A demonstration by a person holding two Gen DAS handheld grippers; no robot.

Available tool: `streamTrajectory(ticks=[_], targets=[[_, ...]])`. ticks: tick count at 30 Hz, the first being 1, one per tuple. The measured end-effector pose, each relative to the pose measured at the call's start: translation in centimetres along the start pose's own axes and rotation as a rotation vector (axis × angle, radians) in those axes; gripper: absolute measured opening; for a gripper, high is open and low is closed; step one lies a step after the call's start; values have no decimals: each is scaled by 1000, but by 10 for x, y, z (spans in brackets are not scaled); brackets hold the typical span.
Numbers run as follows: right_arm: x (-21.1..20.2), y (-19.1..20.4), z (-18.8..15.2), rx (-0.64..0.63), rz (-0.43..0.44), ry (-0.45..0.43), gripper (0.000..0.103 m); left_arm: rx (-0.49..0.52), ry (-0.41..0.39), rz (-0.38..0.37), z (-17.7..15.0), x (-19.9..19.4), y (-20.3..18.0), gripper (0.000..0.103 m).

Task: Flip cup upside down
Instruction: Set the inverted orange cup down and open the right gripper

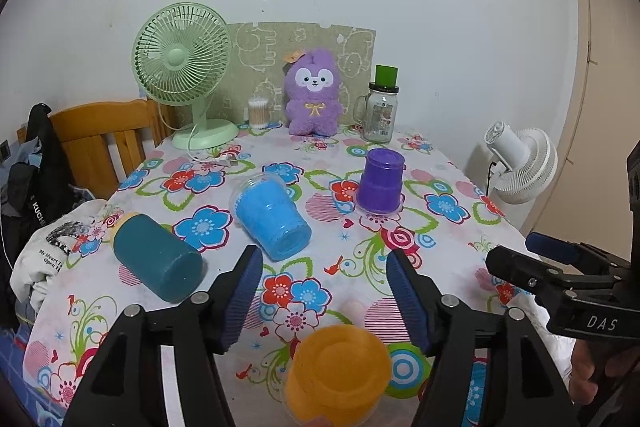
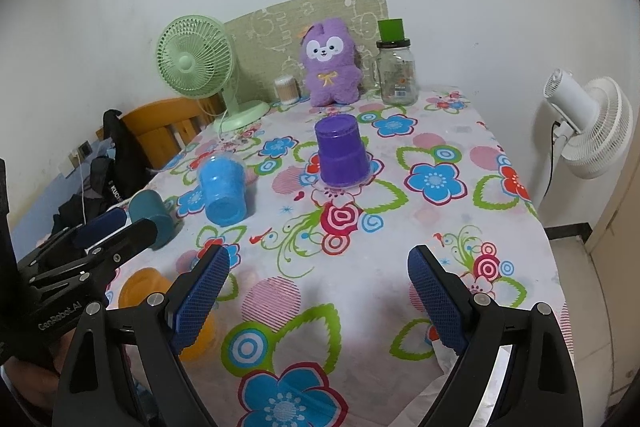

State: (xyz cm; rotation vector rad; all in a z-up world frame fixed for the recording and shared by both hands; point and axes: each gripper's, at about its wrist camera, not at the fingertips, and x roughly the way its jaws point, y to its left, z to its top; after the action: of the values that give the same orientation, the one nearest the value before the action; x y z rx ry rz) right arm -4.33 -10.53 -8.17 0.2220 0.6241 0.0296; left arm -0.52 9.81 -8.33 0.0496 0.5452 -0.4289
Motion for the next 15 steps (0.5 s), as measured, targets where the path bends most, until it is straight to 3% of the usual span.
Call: streamTrajectory(ticks=[6, 15], targets=[[3, 10, 0, -23, 7, 6, 92, -10, -10, -9, 1, -4, 4, 83], [2, 22, 5, -47, -3, -8, 92, -27, -30, 4, 5, -13, 14, 91]])
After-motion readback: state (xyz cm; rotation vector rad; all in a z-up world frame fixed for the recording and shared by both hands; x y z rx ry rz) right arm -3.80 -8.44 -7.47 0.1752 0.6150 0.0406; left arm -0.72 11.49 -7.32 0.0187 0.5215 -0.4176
